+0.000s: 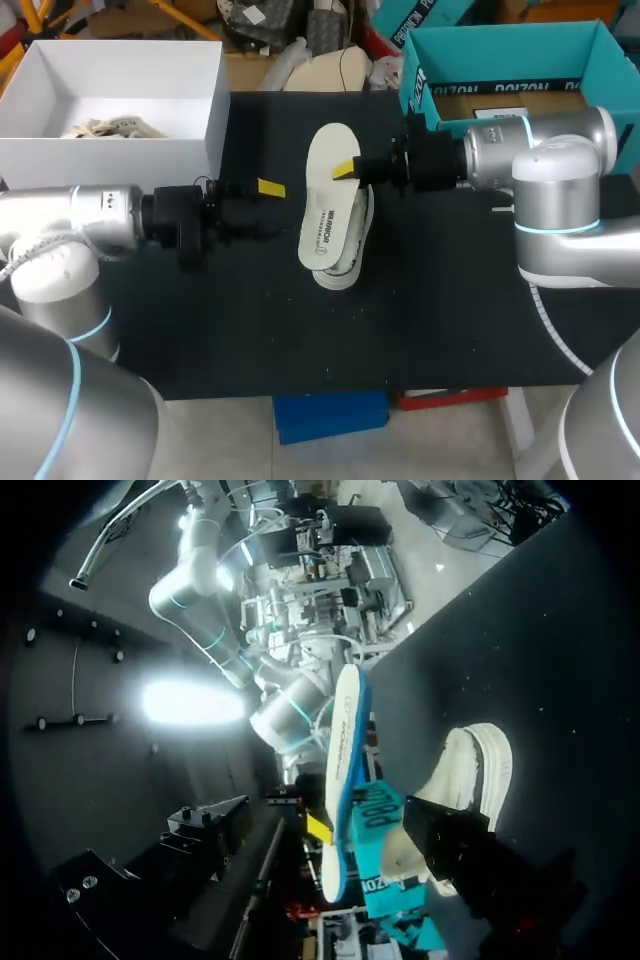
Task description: Take the shoe out of the shoebox, open the shoe tongue, remove and reinsert the insole, then place the shoe into the shoebox
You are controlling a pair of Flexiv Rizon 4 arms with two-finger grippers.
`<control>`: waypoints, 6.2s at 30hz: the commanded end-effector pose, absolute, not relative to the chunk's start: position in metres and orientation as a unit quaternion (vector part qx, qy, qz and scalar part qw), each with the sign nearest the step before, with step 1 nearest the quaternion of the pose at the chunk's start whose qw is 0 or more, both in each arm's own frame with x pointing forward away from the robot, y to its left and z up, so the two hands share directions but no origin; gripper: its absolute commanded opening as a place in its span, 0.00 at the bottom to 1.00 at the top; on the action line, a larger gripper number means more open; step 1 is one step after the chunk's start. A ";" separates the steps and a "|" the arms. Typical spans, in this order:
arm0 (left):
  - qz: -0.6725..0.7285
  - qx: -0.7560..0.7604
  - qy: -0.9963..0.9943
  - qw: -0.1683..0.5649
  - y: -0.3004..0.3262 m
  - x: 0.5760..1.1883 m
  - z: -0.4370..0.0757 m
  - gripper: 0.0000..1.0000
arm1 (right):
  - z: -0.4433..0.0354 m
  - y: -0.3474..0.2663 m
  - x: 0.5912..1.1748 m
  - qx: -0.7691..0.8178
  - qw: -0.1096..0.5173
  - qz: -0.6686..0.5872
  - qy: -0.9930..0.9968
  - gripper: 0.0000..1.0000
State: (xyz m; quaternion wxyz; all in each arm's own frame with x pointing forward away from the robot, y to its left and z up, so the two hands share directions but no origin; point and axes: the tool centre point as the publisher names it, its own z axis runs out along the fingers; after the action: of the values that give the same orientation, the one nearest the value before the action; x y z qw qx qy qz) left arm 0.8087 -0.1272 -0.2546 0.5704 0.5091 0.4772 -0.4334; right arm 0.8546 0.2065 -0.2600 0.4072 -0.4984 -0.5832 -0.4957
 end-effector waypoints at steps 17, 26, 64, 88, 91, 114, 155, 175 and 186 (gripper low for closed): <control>-0.405 0.511 0.460 0.602 -0.172 0.816 -0.256 0.69 | -0.260 0.207 0.854 -0.499 0.406 -0.496 -0.583 0.00; -0.404 0.509 0.460 0.605 -0.185 0.821 -0.256 0.31 | -0.260 0.207 0.854 -0.499 0.406 -0.496 -0.583 0.00; -0.368 0.553 0.613 0.428 -0.150 0.799 -0.263 0.00 | -0.255 0.125 0.811 -0.599 0.175 -0.437 -0.647 1.00; -0.380 0.576 0.648 0.321 -0.126 0.769 -0.278 0.00 | -0.247 0.103 0.796 -0.596 0.091 -0.368 -0.708 1.00; -0.393 0.583 0.655 0.277 -0.122 0.758 -0.282 0.00 | -0.243 0.097 0.790 -0.589 0.089 -0.365 -0.716 1.00; -0.371 0.649 0.650 0.132 -0.141 0.728 -0.302 0.00 | -0.231 0.077 0.757 -0.610 0.058 -0.356 -0.706 1.00; -0.318 0.648 0.679 0.134 -0.203 0.839 -0.382 0.00 | -0.231 0.077 0.757 -0.610 0.058 -0.356 -0.706 1.00; -0.302 0.621 0.703 0.171 -0.191 0.842 -0.359 0.49 | -0.231 0.077 0.757 -0.610 0.058 -0.356 -0.706 1.00; -0.328 0.627 0.684 0.176 -0.189 0.812 -0.342 0.48 | -0.231 0.077 0.757 -0.610 0.058 -0.356 -0.706 1.00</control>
State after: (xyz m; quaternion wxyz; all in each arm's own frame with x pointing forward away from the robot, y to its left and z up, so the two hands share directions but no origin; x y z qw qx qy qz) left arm 0.8197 -0.1938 -0.3463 0.1707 0.6276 0.6840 -0.3303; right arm 0.7563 0.0765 -0.2313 0.0576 -0.6090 -0.7058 -0.3573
